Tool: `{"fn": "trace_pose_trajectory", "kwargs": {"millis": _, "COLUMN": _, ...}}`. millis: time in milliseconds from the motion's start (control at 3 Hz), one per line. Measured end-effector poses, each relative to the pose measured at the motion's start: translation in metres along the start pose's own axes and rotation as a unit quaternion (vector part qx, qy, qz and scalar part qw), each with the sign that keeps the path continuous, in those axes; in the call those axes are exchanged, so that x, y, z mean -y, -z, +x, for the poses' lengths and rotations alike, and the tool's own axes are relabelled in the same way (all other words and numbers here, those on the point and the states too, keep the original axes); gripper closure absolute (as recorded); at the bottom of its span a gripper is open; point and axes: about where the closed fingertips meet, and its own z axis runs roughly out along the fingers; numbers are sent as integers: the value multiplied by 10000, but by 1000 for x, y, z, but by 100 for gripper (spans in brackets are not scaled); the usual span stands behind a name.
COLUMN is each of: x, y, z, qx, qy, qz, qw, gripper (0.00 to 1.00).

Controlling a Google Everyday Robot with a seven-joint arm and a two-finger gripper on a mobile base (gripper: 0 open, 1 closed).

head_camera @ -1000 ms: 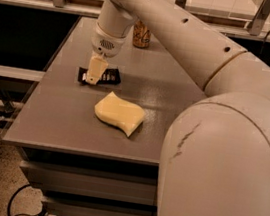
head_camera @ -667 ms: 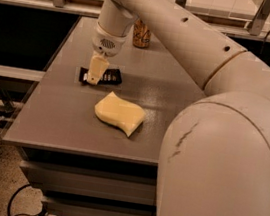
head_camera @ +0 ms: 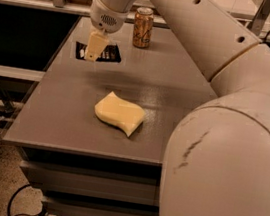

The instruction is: Pick rxbar chocolate

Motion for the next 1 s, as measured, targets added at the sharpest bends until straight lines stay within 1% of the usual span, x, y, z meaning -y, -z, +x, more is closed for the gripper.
{"fn": "trace_pose_trajectory", "kwargs": {"millis": 333, "x": 6, "y": 24, "z": -17, "qx": 92, "qy": 270, "qz": 161, "qw": 9995, "gripper": 100}}
{"fn": "trace_pose_trajectory", "kwargs": {"millis": 667, "x": 9, "y": 33, "z": -25, "qx": 160, "qy": 398, "qz": 156, "qw": 9990, "gripper": 100}}
{"fn": "trace_pose_trajectory", "kwargs": {"millis": 1000, "x": 10, "y": 34, "z": -29, "qx": 206, "qy": 452, "qz": 97, "qw": 9987, "gripper": 100}}
